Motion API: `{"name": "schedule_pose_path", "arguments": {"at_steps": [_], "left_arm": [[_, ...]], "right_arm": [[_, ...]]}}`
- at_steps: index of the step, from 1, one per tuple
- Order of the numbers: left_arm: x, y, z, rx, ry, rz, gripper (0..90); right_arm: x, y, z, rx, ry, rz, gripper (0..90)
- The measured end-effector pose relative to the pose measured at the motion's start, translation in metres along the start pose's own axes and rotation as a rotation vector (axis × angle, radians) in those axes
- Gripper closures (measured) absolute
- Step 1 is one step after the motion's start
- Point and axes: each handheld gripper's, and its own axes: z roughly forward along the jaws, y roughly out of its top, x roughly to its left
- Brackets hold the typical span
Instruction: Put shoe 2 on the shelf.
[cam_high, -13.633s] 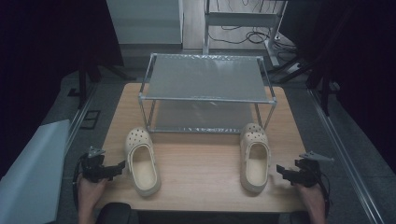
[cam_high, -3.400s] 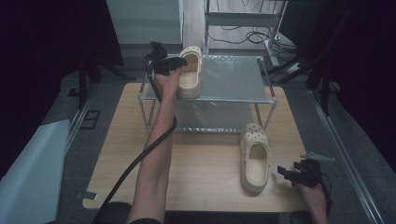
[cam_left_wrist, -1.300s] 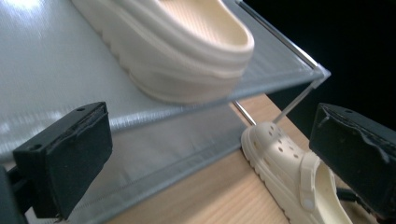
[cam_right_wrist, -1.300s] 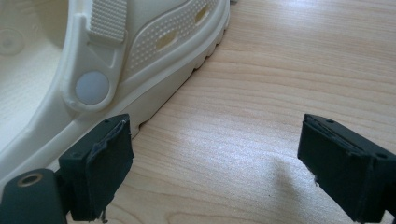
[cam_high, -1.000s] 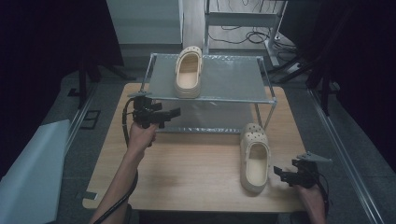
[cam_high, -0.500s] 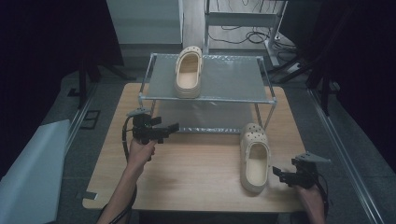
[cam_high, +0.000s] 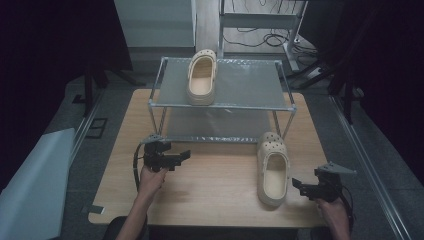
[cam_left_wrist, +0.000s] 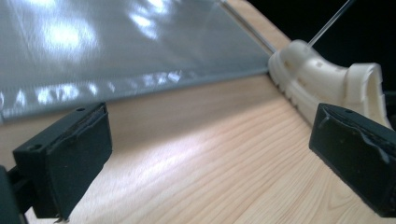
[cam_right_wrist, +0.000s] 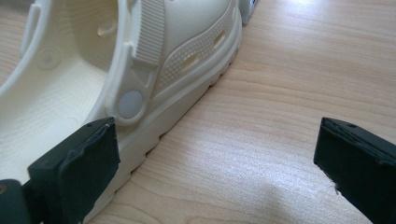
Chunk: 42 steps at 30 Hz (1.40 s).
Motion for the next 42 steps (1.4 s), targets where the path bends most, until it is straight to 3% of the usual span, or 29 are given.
{"name": "schedule_pose_path", "arguments": {"at_steps": [7,16,26,33,39,42], "left_arm": [[0.002,-0.018,0.006,0.042,0.048,0.02,0.0],[-0.002,-0.031,0.014,0.119,0.116,0.079,0.0],[-0.002,-0.039,0.024,0.2,0.212,0.145,0.0],[-0.003,-0.04,0.025,0.209,0.215,0.153,0.0],[-0.003,-0.04,0.026,0.212,0.21,0.148,0.0],[-0.003,-0.04,0.027,0.216,0.209,0.15,0.0]], "right_arm": [[0.006,0.005,-0.001,-0.004,0.018,-0.004,0.0],[0.014,0.015,0.003,-0.005,0.02,0.026,0.0],[0.019,0.032,0.025,0.075,-0.003,0.062,2.2],[0.022,0.048,0.044,0.145,-0.029,0.172,16.9],[0.029,0.057,0.059,0.226,-0.058,0.25,48.0],[0.03,0.061,0.061,0.25,-0.066,0.278,54.2]]}}
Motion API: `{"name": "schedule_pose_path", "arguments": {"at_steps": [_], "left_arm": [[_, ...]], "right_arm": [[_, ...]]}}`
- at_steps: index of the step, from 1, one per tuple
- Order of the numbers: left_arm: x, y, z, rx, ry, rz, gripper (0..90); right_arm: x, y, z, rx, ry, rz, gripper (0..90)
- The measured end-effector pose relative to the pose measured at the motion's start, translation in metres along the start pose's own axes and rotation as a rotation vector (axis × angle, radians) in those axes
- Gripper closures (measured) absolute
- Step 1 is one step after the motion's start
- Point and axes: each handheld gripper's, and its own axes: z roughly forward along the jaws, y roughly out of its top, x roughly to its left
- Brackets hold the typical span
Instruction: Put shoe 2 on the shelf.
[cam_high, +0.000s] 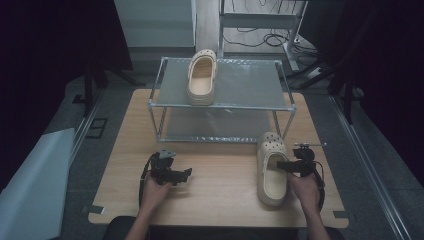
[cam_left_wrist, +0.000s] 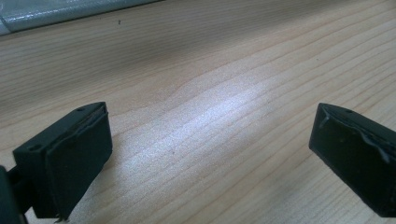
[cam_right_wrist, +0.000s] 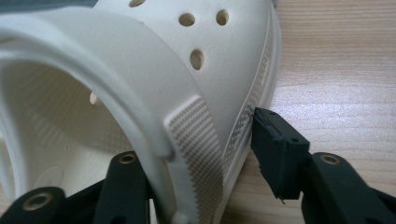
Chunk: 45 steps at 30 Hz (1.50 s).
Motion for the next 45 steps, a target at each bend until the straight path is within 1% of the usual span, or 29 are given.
{"name": "schedule_pose_path", "arguments": {"at_steps": [1,2,3,7,8,12,14,16,18,20,23,24,28,34,39,40,43,45], "left_arm": [[0.0,0.0,0.0,-0.001,0.001,0.002,0.0],[0.0,0.0,0.0,-0.003,-0.001,0.002,0.0],[0.0,0.0,-0.001,-0.003,-0.002,0.001,0.0],[-0.001,0.001,0.0,-0.004,-0.004,0.0,0.0],[-0.001,0.001,0.0,-0.003,-0.006,-0.001,0.0],[-0.001,0.002,0.001,-0.005,-0.01,-0.001,0.0],[-0.001,0.002,0.001,-0.006,-0.01,0.001,0.0],[-0.001,0.002,0.001,-0.006,-0.006,0.002,0.0],[-0.001,0.002,0.001,-0.006,-0.004,0.003,0.0],[-0.001,0.003,0.0,-0.008,-0.004,0.004,0.0],[-0.001,0.003,0.0,-0.008,-0.002,0.004,0.0],[-0.001,0.003,0.0,-0.008,0.0,0.005,0.0],[-0.001,0.003,-0.001,-0.011,0.0,0.002,0.0],[-0.001,0.003,-0.001,-0.009,0.007,0.009,0.0],[-0.003,0.003,-0.001,-0.007,0.021,0.032,0.0],[-0.004,0.003,-0.001,-0.008,0.023,0.036,0.0],[-0.005,0.003,-0.001,-0.009,0.022,0.04,0.0],[-0.005,0.003,-0.001,-0.008,0.021,0.041,0.0]], "right_arm": [[0.0,0.0,0.0,-0.005,-0.004,0.008,57.2],[0.0,0.0,-0.001,-0.005,-0.008,0.002,60.3],[-0.001,0.0,-0.002,-0.011,-0.007,0.012,62.4],[-0.013,-0.001,-0.007,-0.027,0.013,0.043,69.6],[-0.017,-0.001,-0.009,-0.026,0.025,0.054,71.0],[-0.036,-0.003,-0.012,-0.032,0.103,0.122,75.1],[-0.045,-0.006,-0.011,-0.047,0.15,0.146,75.9],[-0.053,-0.009,-0.011,-0.061,0.19,0.182,76.4],[-0.059,-0.011,-0.01,-0.065,0.224,0.217,76.7],[-0.063,-0.013,-0.01,-0.064,0.249,0.237,76.8],[-0.064,-0.015,-0.01,-0.074,0.271,0.245,76.9],[-0.064,-0.016,-0.011,-0.066,0.287,0.253,76.9],[-0.064,-0.018,-0.012,-0.082,0.342,0.268,76.8],[-0.058,-0.015,-0.022,-0.108,0.413,0.294,76.9],[-0.05,-0.01,-0.034,-0.127,0.454,0.28,76.7],[-0.049,-0.008,-0.036,-0.127,0.468,0.285,76.7],[-0.046,-0.005,-0.041,-0.135,0.493,0.281,76.7],[-0.044,-0.003,-0.046,-0.128,0.5,0.279,76.8]]}}
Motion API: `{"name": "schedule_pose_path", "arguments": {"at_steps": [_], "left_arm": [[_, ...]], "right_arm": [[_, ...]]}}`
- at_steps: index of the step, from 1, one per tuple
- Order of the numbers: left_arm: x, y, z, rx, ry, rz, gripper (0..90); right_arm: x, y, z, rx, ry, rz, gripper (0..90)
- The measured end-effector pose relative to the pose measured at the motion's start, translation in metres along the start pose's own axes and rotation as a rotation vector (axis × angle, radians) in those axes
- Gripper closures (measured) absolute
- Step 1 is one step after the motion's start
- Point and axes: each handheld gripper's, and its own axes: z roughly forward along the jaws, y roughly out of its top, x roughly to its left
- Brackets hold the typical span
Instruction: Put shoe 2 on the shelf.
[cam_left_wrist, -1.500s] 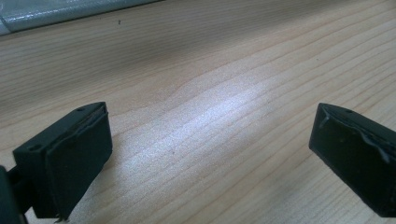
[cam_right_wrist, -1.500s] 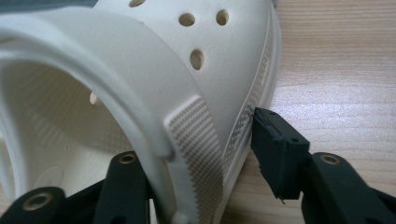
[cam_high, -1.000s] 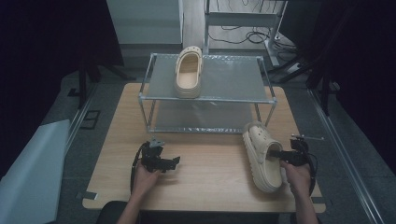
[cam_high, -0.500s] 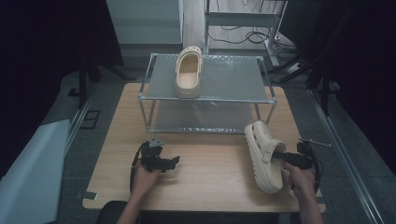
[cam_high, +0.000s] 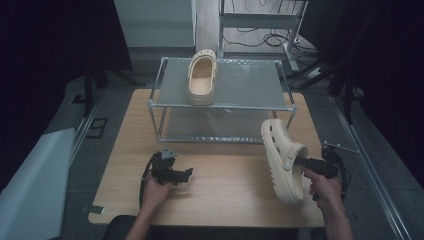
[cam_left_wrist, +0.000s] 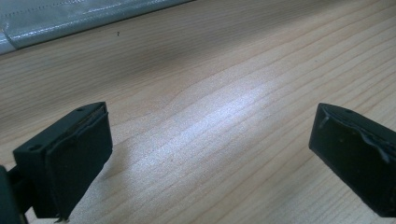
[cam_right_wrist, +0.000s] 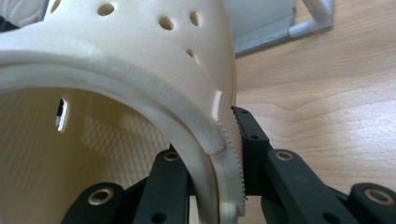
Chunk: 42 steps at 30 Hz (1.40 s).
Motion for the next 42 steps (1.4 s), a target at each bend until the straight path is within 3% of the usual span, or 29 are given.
{"name": "schedule_pose_path", "arguments": {"at_steps": [13,20,33,42], "left_arm": [[-0.002,0.0,0.001,0.008,0.002,0.01,0.0],[-0.002,0.0,0.001,0.005,0.002,0.009,0.0],[0.0,0.0,0.001,0.007,-0.008,0.0,0.0],[0.001,0.0,0.0,0.02,-0.016,0.0,0.0]], "right_arm": [[0.035,0.009,-0.015,0.017,0.103,-0.045,76.7],[0.05,0.02,-0.015,0.026,0.148,-0.034,76.9],[0.067,0.055,-0.012,0.02,0.184,0.021,76.8],[0.085,0.081,0.0,0.007,0.177,0.034,76.7]]}}
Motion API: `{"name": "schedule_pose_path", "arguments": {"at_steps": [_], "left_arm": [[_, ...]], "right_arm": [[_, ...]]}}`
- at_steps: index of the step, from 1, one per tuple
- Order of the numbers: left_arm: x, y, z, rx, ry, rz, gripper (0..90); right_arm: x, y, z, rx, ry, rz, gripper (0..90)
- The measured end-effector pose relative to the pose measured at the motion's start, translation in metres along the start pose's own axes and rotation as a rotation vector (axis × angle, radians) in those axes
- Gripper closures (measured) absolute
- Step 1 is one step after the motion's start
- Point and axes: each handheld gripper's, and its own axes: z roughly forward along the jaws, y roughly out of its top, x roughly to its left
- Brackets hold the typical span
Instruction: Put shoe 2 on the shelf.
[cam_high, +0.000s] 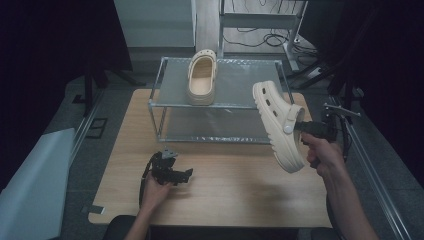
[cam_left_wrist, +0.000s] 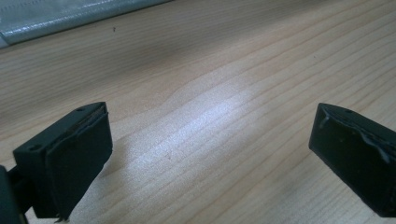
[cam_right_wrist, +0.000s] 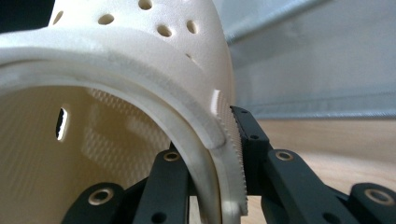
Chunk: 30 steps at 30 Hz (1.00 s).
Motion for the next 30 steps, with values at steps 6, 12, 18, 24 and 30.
{"name": "schedule_pose_path", "arguments": {"at_steps": [6,12,18,24,30], "left_arm": [[0.0,-0.001,0.0,0.006,0.008,0.01,0.0],[0.0,-0.001,0.001,0.007,0.007,0.01,0.0],[0.0,-0.001,0.0,0.002,0.0,0.007,0.0],[0.001,-0.002,-0.001,-0.003,-0.008,-0.005,0.0],[0.002,-0.001,-0.002,-0.011,-0.01,-0.015,0.0]], "right_arm": [[0.007,0.017,0.015,-0.015,-0.022,0.008,76.7],[0.014,0.034,0.026,-0.044,-0.047,0.034,76.6],[0.022,0.051,0.04,-0.083,-0.085,0.048,76.6],[0.028,0.066,0.058,-0.123,-0.14,0.06,76.5],[0.033,0.079,0.078,-0.157,-0.174,0.081,76.2]]}}
